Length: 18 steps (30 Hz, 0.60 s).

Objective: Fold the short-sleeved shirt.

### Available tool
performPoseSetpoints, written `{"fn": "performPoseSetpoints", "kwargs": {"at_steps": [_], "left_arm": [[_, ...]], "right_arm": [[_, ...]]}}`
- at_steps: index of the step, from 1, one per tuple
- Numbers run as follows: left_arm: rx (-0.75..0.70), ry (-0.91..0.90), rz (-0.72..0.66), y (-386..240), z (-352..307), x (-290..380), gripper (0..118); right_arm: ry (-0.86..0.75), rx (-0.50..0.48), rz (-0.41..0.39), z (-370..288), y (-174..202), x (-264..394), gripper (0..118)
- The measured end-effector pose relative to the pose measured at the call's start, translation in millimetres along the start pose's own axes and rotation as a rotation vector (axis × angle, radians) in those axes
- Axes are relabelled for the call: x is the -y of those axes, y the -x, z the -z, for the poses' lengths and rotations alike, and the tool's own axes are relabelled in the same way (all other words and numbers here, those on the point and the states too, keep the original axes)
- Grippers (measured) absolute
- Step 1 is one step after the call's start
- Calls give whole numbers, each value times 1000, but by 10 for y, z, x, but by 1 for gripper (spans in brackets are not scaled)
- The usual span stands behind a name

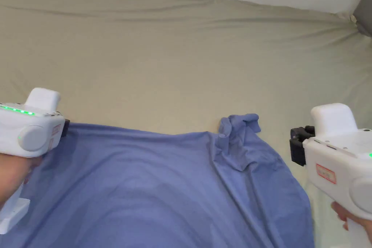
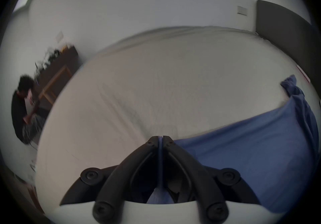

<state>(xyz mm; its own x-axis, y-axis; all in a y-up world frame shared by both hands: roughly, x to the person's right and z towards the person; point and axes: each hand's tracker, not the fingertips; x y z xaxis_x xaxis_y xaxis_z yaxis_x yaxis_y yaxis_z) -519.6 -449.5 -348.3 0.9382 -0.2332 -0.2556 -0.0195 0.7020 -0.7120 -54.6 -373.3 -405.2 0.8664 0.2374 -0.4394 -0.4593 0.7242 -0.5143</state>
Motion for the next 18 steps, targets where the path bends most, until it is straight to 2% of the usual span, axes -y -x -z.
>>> {"fn": "performPoseSetpoints", "kwargs": {"at_steps": [1, 4, 5, 8, 10, 12, 14, 15, 16, 17, 18], "left_arm": [[3, -37, 10, 15, -149, -10, 2], [11, -97, 9, 34, -583, 16, 1], [16, -126, -6, 55, -727, 31, 1], [28, -138, -9, 88, -1028, 110, 1], [31, -150, 0, 103, -1155, 162, 1], [34, -137, 19, 82, -1192, 221, 1], [27, -130, 35, 62, -1159, 269, 1], [29, -116, 33, 53, -1147, 305, 1], [42, -105, 21, 57, -1134, 330, 1], [47, -99, 13, 52, -1127, 357, 1], [37, -99, 17, 32, -1127, 380, 1]], "right_arm": [[8, 1, 19, 140, -57, -10, 10], [135, -9, 36, 642, -217, -15, 97], [186, -23, 35, 820, -300, 40, 112], [285, -20, 69, 1250, -440, 167, 112], [368, -69, 106, 1479, -473, 269, 112], [434, -47, 144, 1682, -469, 389, 112], [427, -43, 140, 1731, -414, 479, 112], [387, -48, 167, 1669, -397, 472, 111], [384, -32, 157, 1621, -373, 458, 105], [379, -39, 147, 1574, -342, 456, 80], [358, -108, 151, 1508, -324, 444, 53]]}}
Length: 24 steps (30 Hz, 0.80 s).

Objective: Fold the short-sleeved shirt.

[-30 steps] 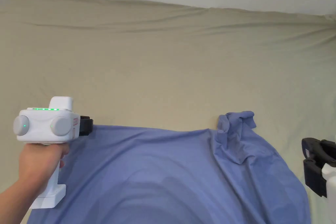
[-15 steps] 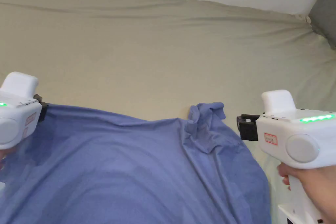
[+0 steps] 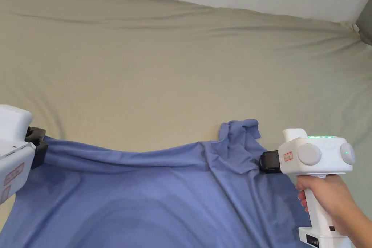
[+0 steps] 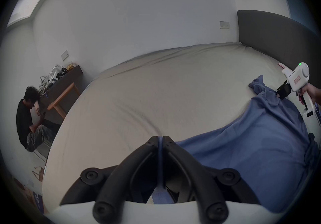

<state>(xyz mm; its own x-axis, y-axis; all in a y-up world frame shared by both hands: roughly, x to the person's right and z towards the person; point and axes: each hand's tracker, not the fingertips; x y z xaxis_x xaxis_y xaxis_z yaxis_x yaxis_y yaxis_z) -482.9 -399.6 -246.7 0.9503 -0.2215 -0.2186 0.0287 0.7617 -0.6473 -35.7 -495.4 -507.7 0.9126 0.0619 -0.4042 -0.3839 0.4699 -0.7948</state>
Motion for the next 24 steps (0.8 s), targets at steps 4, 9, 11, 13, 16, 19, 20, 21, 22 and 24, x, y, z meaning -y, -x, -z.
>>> {"fn": "performPoseSetpoints", "kwargs": {"at_steps": [4, 9, 11, 13, 16, 19, 20, 21, 22, 24], "left_arm": [[-18, 0, 15, -59, -67, 72, 1], [-28, -37, -79, 63, -353, 36, 1], [-48, -53, -64, 86, -506, -11, 1], [-50, -70, -65, 132, -675, -61, 1], [-73, -108, -87, 208, -929, -124, 1], [-87, -166, -114, 298, -1283, -191, 1], [-98, -186, -108, 324, -1408, -220, 1], [-114, -209, -96, 355, -1540, -256, 1], [-137, -236, -89, 385, -1659, -291, 1], [-163, -285, -90, 471, -1936, -379, 1]], "right_arm": [[26, 177, -159, -127, 273, -31, 5], [-99, 122, -82, -673, 223, -24, 5], [-133, 76, -51, -1004, 152, -33, 5], [-161, 81, -67, -1312, 116, 4, 5], [-253, 84, -86, -1745, 35, 71, 5], [-368, 98, -87, -2284, -16, 198, 5], [-407, 98, -92, -2473, -32, 240, 5], [-450, 110, -97, -2668, -44, 279, 5], [-482, 120, -107, -2838, -54, 313, 5], [-574, 149, -125, -3222, -61, 400, 5]]}}
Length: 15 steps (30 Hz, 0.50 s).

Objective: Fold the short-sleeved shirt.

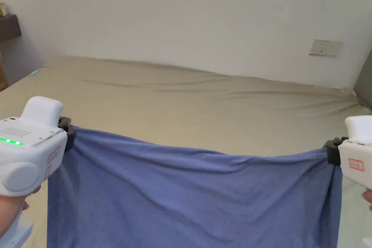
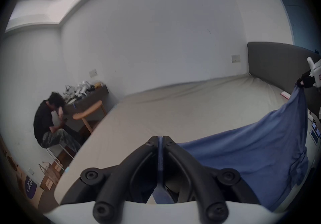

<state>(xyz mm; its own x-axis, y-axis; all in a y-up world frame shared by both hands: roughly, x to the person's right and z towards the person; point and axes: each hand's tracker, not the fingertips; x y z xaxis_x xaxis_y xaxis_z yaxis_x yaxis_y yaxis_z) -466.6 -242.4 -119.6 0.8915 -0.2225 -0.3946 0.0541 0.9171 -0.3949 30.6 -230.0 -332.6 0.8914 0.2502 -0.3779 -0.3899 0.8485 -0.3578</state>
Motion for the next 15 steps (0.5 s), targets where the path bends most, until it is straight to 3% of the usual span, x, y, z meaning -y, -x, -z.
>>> {"fn": "performPoseSetpoints", "kwargs": {"at_steps": [5, 11, 15], "left_arm": [[-65, -149, -38, 303, -630, -408, 1], [-107, -306, -69, 555, -1356, -905, 1], [-126, -376, -95, 704, -1690, -1244, 1]], "right_arm": [[-182, 12, 56, -894, -139, -344, 5], [-391, 86, 16, -1725, -162, -696, 5], [-483, 113, 34, -2108, -264, -980, 5]]}}
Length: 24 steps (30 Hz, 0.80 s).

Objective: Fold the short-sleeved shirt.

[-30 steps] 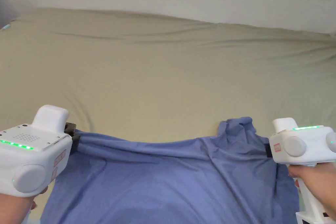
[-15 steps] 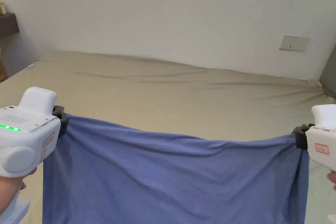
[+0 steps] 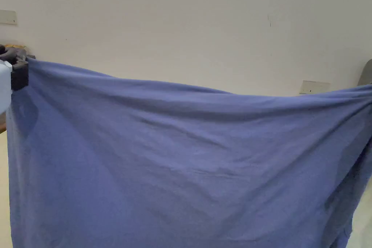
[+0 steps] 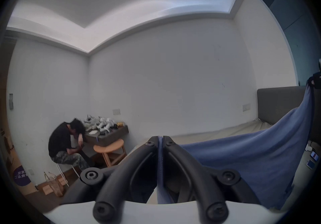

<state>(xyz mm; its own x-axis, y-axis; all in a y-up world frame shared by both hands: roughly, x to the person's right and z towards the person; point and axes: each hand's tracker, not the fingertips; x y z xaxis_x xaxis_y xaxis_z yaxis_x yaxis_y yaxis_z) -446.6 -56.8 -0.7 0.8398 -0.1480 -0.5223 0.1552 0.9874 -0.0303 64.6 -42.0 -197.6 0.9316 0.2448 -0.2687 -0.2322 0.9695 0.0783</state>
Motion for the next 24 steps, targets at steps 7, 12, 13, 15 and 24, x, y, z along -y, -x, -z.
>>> {"fn": "performPoseSetpoints", "kwargs": {"at_steps": [7, 12, 13, 15, 24], "left_arm": [[-20, -104, 2, 68, -90, -625, 1], [-21, -138, 30, 16, 68, -1031, 1], [-1, -143, 10, 27, 121, -1105, 1], [34, -155, -52, 81, 320, -1173, 1], [6, -88, -13, -22, 1392, -1337, 1]], "right_arm": [[-93, 40, 25, -42, -248, -589, 5], [-132, 85, -4, 127, -363, -897, 5], [-135, 91, -5, 174, -381, -943, 5], [-137, 104, -3, 309, -427, -1021, 5], [-102, 117, 32, 1120, -462, -1246, 5]]}}
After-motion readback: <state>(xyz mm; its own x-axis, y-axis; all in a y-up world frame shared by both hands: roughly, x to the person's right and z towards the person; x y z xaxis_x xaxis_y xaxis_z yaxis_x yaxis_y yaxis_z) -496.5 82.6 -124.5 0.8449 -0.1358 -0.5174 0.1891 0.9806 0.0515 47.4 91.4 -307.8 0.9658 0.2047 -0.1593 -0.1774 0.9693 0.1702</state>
